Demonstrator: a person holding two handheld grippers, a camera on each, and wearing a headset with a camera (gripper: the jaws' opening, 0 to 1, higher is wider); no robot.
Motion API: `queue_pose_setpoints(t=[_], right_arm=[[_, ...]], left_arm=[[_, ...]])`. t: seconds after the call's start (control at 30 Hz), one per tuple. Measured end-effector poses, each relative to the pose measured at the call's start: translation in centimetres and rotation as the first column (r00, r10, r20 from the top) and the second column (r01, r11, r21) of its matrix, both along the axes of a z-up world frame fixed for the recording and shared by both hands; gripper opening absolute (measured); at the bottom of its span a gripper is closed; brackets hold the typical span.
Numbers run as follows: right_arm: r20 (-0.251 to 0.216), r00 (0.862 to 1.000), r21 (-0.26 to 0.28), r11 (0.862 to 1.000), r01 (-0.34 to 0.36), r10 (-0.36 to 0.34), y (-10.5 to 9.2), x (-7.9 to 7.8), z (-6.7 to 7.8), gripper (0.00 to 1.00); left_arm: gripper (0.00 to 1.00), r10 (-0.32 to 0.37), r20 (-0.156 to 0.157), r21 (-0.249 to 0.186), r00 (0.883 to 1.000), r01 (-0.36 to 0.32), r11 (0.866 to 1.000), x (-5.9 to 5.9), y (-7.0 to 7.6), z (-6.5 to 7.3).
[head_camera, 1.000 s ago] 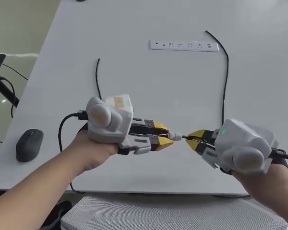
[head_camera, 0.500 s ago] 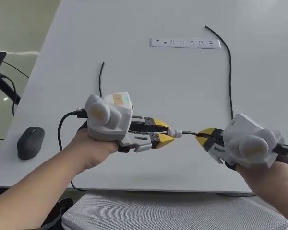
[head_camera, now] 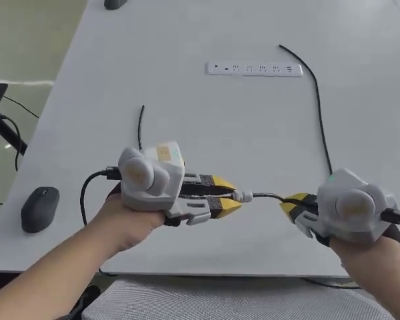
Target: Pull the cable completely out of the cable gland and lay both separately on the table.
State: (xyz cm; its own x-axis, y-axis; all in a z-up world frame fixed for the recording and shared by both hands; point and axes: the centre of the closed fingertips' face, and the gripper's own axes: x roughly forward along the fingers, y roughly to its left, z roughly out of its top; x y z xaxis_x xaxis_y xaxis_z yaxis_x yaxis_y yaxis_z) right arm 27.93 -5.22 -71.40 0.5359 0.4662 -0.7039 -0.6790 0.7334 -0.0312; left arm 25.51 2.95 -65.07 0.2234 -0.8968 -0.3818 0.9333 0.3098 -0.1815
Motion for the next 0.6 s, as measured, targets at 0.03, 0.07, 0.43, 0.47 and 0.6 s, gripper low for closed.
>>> queue_pose_setpoints(t=[0.03,0.07,0.43,0.47,0.6], right_arm=[[0.000,1.000,0.004,1.000,0.002,-0.002,-0.05,0.00,-0.01,0.00],[-0.001,1.000,0.011,1.000,0.005,-0.005,-0.05,-0.06,0.00,0.00],[0.005,1.000,0.005,1.000,-0.018,0.018,0.08,-0.52,0.09,0.00],[0.012,1.000,-0.001,1.000,-0.025,0.025,0.08,-0.54,0.15,0.00],[0.043,0.998,-0.018,0.999,-0.035,0.036,0.00,-0.51,0.88,0.01]], left_arm=[[0.15,0.004,-0.001,0.001,1.000,-0.004,1.000,0.04,0.03,0.00],[0.15,0.008,-0.002,0.002,1.000,-0.008,1.000,0.10,0.07,-0.01],[0.15,0.033,0.010,0.009,0.999,-0.033,0.999,0.44,0.24,0.18],[0.15,0.033,0.008,0.008,0.999,-0.033,0.999,0.43,0.22,0.20],[0.15,0.042,0.002,-0.003,0.999,-0.042,0.999,0.61,0.33,0.42]])
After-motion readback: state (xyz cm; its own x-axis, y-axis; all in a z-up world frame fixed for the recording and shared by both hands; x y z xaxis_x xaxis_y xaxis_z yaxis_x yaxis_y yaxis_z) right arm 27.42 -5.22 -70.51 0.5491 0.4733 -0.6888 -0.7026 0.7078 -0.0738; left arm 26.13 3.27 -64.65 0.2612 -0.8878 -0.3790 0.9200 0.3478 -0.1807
